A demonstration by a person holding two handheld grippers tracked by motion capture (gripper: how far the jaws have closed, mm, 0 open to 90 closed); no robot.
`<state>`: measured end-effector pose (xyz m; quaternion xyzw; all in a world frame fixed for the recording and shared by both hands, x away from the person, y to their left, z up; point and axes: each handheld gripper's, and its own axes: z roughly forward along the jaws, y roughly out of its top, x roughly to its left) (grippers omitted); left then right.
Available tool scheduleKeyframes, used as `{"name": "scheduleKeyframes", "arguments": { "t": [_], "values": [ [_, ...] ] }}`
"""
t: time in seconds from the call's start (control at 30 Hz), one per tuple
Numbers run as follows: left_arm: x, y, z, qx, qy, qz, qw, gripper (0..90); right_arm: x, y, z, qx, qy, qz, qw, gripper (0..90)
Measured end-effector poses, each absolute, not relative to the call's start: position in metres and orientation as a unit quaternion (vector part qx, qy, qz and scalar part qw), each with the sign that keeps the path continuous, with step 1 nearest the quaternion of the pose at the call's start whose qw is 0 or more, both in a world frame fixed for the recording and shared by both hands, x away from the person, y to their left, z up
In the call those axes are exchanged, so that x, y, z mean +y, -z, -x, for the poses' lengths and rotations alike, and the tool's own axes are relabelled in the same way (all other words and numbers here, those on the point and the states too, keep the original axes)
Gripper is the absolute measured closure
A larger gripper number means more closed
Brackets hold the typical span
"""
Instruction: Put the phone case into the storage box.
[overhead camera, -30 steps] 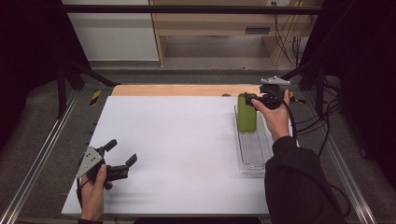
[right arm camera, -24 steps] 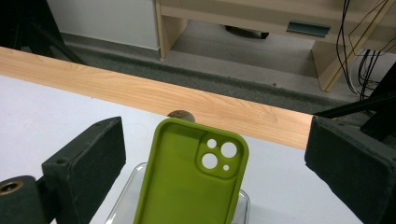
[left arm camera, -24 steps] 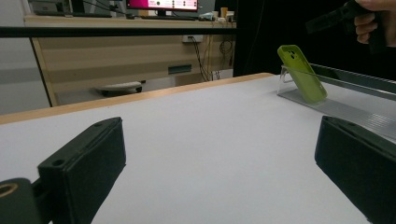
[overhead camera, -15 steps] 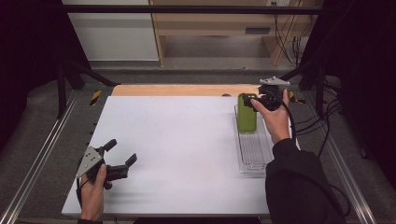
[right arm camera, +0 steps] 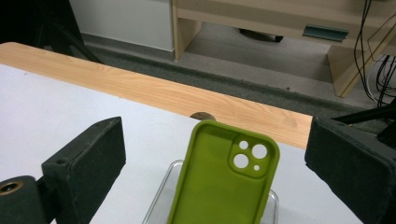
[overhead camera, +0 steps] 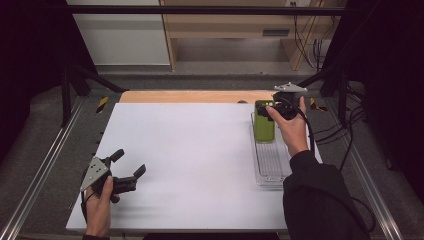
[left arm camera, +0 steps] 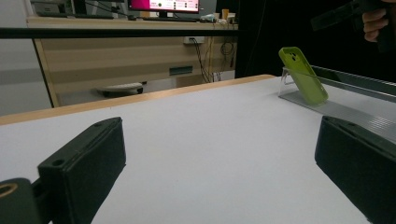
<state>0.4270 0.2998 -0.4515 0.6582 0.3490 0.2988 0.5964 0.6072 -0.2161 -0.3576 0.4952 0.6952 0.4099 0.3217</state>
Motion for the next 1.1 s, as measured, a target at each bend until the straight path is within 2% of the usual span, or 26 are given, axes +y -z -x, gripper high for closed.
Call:
{"name": "scheduleKeyframes", "arguments": {
  "t": [1.1],
  "values": [
    [0.298,0.45,-0.425,0.36,-0.306,-0.654,0.591,0.8,-0.204,0.339,-0.554,0.688,-0.447,-0.485,0.304,5.0]
  ]
}}
